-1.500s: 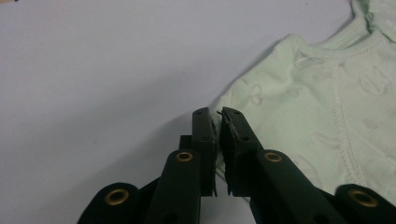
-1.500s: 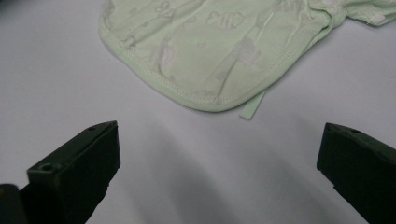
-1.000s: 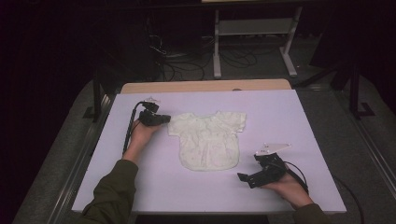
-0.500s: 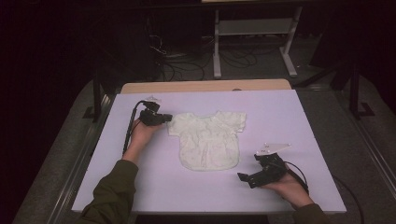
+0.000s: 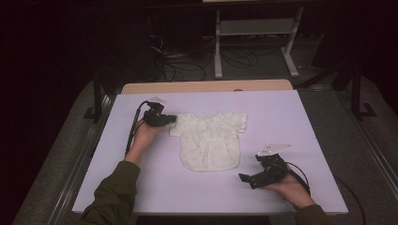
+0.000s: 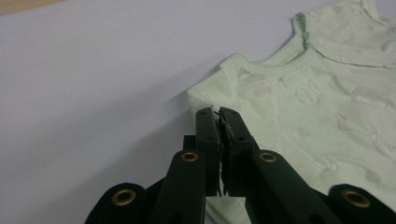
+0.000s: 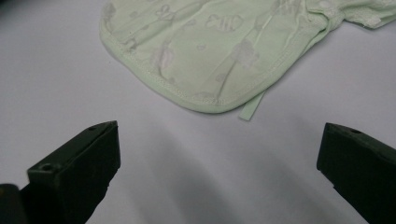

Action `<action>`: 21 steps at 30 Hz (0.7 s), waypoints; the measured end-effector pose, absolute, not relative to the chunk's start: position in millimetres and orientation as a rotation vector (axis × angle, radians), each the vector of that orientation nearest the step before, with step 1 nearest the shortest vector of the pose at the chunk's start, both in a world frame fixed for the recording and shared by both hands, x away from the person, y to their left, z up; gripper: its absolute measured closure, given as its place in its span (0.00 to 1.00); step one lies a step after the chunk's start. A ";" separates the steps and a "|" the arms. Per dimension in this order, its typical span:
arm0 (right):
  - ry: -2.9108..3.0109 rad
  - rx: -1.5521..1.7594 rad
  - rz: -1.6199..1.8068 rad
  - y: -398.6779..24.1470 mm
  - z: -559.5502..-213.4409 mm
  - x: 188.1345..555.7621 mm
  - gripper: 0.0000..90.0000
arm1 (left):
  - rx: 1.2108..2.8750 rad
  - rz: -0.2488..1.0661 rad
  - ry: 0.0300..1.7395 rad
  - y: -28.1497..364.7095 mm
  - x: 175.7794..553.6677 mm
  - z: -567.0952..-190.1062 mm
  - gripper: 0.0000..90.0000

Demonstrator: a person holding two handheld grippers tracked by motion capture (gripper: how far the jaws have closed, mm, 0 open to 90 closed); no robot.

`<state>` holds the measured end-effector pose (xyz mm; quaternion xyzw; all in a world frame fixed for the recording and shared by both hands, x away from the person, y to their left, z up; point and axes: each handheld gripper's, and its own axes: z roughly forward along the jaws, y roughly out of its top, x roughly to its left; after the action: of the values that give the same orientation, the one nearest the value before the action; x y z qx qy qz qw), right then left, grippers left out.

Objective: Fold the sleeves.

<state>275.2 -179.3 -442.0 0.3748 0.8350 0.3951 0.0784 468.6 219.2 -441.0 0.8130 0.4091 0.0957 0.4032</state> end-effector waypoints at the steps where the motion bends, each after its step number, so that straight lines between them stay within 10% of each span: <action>1: 2.500 1.123 1.183 -179.4 -441.9 275.2 0.00 | 2.055 0.240 1.032 218.6 468.3 -440.9 0.97; 21: 2.500 1.113 1.181 -180.1 -441.9 275.0 0.00 | 2.085 0.203 0.981 201.5 463.8 -443.0 0.97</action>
<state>275.0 -180.1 -441.9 0.3723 0.8360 0.3950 0.0802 463.8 201.5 -443.0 0.8250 0.3884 0.0805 0.4025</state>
